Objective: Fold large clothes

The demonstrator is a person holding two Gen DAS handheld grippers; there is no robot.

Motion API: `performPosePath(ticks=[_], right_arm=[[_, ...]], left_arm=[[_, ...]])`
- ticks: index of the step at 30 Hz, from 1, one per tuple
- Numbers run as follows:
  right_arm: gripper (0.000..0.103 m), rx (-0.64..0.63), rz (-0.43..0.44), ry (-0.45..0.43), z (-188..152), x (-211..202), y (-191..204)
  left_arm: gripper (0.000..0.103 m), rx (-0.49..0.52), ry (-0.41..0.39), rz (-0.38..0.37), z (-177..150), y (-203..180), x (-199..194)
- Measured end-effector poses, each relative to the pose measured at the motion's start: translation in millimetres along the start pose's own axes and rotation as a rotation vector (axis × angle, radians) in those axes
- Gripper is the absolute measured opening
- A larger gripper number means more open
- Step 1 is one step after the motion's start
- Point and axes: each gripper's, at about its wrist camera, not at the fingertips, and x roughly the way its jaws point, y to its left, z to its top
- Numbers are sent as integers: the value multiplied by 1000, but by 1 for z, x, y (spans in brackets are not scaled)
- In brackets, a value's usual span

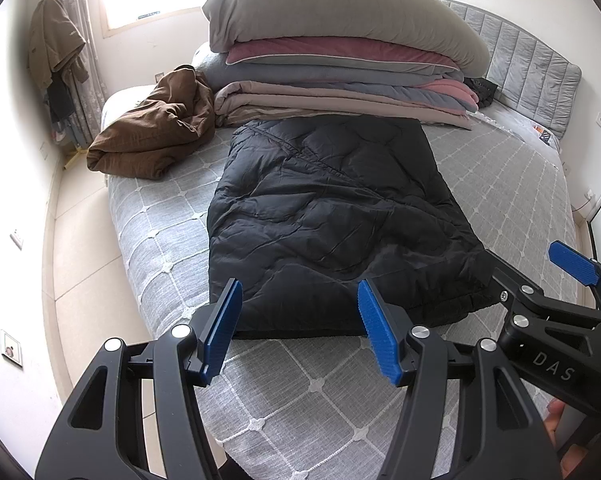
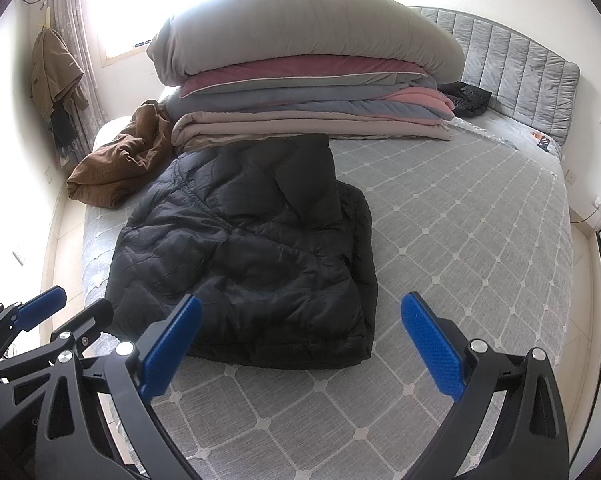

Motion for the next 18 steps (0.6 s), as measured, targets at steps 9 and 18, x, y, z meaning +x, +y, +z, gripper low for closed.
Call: performPosePath(ticks=[9,18], right_arm=[[96,1,-4,-9,1,-1,-2],[96,9,-7,-11,1,0,-3]], left_arm=[[64,-16,3,9,1,2,1],[75,-3,-1,54,2,0,4]])
